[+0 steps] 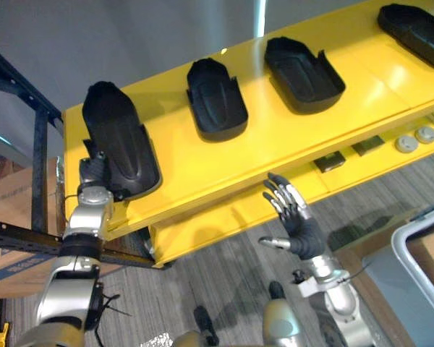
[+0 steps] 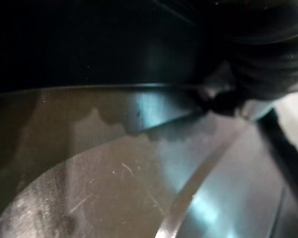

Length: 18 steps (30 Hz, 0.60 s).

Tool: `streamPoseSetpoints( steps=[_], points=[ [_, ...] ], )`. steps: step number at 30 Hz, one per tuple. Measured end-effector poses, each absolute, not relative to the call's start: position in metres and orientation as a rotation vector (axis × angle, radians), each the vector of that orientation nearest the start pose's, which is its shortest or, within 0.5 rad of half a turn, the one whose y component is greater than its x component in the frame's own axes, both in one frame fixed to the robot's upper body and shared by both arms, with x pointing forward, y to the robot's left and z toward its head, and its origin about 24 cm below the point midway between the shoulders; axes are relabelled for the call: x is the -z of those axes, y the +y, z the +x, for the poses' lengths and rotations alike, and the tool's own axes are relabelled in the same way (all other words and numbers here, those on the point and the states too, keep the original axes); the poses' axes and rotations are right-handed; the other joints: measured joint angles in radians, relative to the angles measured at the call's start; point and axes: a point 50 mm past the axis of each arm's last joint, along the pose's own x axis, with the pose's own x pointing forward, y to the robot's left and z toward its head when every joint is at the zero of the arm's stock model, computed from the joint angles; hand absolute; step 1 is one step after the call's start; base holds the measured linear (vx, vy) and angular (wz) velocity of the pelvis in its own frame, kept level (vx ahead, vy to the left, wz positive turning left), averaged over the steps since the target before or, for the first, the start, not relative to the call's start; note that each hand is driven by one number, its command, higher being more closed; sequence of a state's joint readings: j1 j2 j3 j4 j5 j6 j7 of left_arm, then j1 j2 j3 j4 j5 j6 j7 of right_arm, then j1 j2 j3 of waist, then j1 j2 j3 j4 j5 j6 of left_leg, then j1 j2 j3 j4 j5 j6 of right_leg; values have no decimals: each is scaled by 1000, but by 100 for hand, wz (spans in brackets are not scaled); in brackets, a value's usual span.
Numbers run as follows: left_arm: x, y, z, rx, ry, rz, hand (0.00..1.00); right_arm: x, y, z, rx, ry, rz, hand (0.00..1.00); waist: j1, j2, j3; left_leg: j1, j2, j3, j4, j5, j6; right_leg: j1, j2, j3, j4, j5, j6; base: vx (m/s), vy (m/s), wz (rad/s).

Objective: Walk over and take plastic housings, then place them on the shelf

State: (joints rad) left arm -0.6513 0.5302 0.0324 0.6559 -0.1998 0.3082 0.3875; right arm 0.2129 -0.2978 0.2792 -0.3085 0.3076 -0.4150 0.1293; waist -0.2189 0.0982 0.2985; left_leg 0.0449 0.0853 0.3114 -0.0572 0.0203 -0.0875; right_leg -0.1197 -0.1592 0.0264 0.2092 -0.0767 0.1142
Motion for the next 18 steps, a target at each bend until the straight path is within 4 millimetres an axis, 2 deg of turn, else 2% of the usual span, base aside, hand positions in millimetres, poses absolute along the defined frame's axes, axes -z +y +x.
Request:
streamPoseSetpoints(
  steps=[4, 10, 11, 18],
  points=[
    [-125, 298, 355, -598, 181, 284, 100, -101, -130, 191, -407, -449, 116, 0, 11, -5, 13, -39, 4, -5, 30, 0, 0, -36, -1, -2, 33, -10, -6, -1, -26, 7],
    [-143, 296, 362, -586, 135, 279, 100, -108, -125, 194, -426, -478, 122, 0, 10, -4, 52, -48, 6, -16, 30, 8, -2, -42, -1, -18, 44, -12, -8, -11, -20, 7],
    [-144, 296, 362, -586, 134, 280, 0, -107, -125, 195, -418, -476, 124, 0, 10, -4, 52, -51, 6, -16, 30, 8, -2, -47, -1, -18, 49, -14, -9, 0, 0, 0],
    [-147, 299, 362, -580, 148, 296, 0, -105, -125, 194, -415, -461, 126, 0, 10, -4, 53, -63, 6, -1, 31, 11, -2, -73, 1, -3, 65, -16, -9, 5, -6, -3]
  ],
)
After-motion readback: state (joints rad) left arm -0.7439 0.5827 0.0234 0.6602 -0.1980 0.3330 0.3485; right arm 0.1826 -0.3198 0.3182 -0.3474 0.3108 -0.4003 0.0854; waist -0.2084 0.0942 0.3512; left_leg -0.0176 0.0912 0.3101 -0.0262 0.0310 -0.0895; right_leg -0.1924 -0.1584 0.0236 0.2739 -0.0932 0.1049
